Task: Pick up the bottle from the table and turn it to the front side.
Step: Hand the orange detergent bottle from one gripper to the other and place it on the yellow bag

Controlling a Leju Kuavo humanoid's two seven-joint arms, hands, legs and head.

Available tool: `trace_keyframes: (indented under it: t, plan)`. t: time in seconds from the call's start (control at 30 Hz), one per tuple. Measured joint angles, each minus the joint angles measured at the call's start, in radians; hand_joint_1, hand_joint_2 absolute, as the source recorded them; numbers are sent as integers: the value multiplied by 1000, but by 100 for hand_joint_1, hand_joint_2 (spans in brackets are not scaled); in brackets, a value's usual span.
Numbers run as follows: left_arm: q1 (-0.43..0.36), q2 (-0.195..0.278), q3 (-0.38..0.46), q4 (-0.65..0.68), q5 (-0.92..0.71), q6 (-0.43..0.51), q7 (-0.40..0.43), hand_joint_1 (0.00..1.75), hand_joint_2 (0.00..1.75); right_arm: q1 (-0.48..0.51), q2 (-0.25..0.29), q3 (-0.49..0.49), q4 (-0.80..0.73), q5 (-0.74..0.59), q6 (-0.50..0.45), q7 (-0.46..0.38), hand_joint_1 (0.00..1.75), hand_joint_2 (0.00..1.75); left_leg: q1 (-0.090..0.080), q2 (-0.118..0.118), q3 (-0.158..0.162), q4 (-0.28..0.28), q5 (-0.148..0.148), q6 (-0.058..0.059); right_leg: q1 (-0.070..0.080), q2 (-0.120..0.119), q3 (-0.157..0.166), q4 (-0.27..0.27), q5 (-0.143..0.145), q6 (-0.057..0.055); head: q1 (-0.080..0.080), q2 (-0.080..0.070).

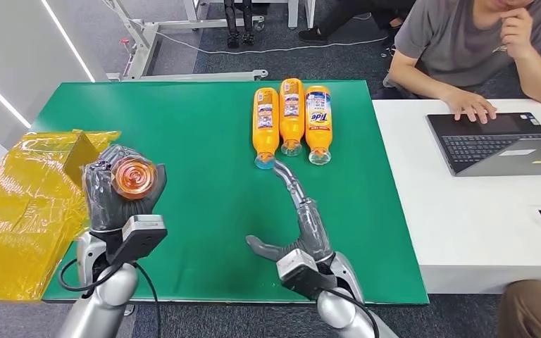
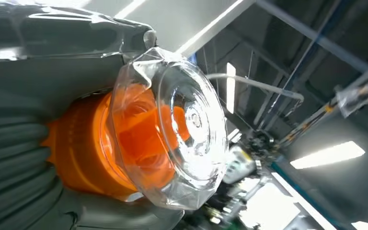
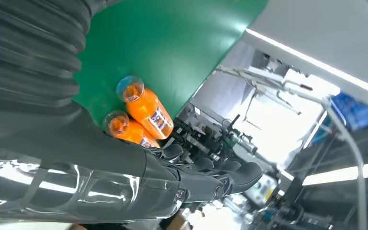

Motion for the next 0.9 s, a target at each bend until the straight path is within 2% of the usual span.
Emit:
trace_keyframes:
  t: [0.17,0.3,0.5,0.67,0.9]
  plan:
    - [-52,124,35,100,-130,-30,55,175,175,16,0,-20,-28,-150,-12,-54,0,175,0,0,0,0,0,-1,0,0,-1,1,0,-1,0,0]
    - [-126,223,41,260,-236,-42,94,175,175,16,-1,-27,-72,-199,-11,-76,0,175,0,1,0,0,1,-2,0,1,-1,1,1,-2,0,0]
    - [-184,357,41,490,-273,-66,67,175,175,30,-11,-34,-138,-225,-12,-102,0,175,0,3,0,0,1,-2,0,4,-3,2,1,-2,0,0]
    - [-227,418,40,633,-246,-137,-5,175,175,32,-16,-37,-157,-250,-15,-104,0,175,0,3,-1,0,1,-2,0,3,-3,2,1,-3,0,0]
    - [-305,445,20,835,-321,-202,-12,175,175,39,-19,-37,-159,-266,-31,-112,0,175,0,3,-1,0,1,-2,0,3,-3,1,1,-3,0,0]
